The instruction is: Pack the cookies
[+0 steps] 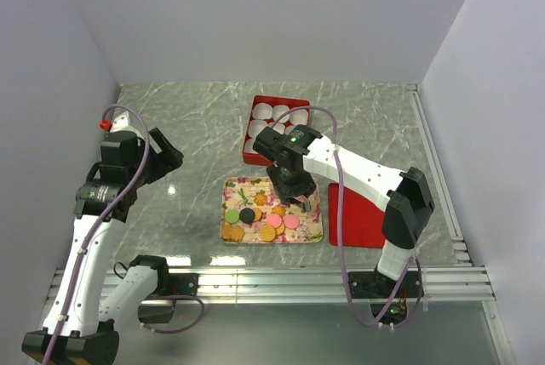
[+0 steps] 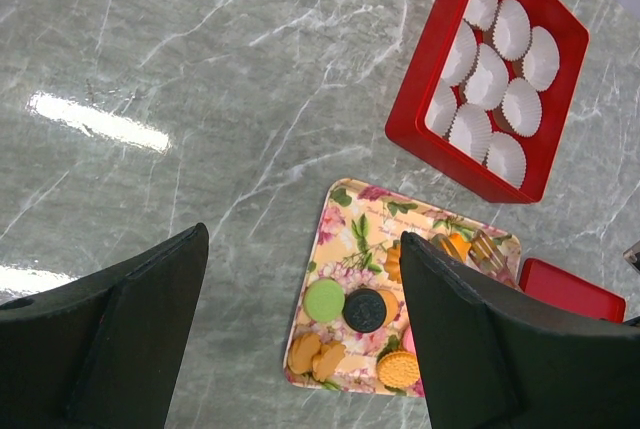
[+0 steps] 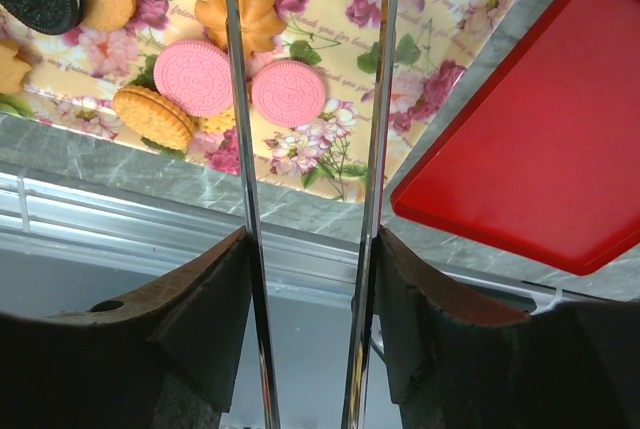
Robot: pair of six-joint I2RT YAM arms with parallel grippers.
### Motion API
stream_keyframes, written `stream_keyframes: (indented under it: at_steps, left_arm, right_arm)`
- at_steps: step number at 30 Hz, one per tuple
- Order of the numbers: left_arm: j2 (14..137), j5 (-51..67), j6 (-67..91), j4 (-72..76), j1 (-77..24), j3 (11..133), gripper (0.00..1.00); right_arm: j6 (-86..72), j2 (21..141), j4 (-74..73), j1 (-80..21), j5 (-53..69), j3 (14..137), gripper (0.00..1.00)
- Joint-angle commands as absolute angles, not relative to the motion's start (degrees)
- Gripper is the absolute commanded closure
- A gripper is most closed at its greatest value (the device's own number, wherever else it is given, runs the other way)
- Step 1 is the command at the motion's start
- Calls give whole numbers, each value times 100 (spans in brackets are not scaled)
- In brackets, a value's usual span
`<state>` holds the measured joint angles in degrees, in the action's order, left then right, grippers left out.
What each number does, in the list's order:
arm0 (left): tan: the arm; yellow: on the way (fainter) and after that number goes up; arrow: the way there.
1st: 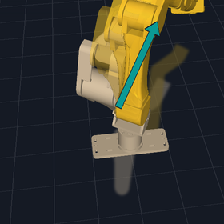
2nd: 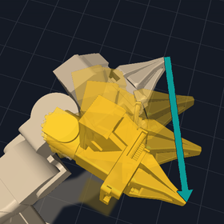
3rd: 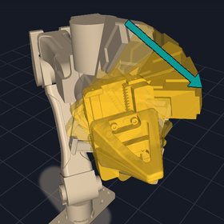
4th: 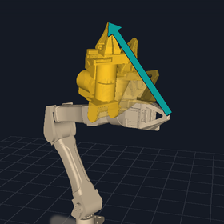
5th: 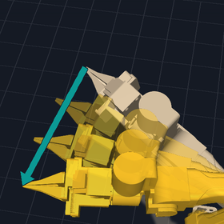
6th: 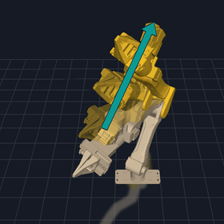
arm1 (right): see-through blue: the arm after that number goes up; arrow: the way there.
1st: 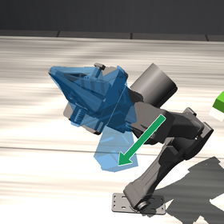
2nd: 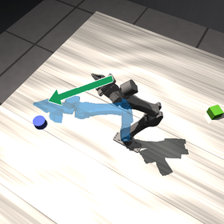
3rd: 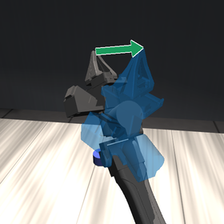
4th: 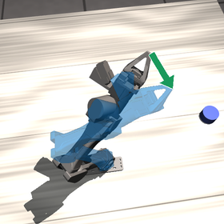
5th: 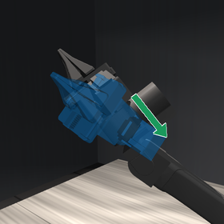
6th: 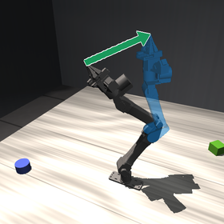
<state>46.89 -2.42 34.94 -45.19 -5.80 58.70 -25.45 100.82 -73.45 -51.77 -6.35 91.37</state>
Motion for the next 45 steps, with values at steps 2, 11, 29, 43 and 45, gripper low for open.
stream_keyframes:
  at_steps: [2, 11, 29, 43, 45]
  left_arm:
    - [4693, -272, 3393, -4395, -615, 6003, 17]
    - [4702, -290, 3410, -4430, -615, 6064, 17]
    - [4992, -299, 3445, -4570, -694, 6574, 17]
    - [5510, -316, 3525, -4825, -905, 7233, 13]
    - [5511, -343, 3524, -4825, -905, 7251, 13]
  right_arm:
    - [-2505, 9984, -7260, -5203, -633, 9079, 48]
    - [-2540, 9923, -7707, -5221, -808, 9711, 54]
    - [-2417, 10107, -8271, -4659, -905, 11627, 55]
    - [-2391, 11786, -7754, -2892, -326, 13703, 57]
    - [-2347, 11882, -7656, -2699, -255, 13684, 57]
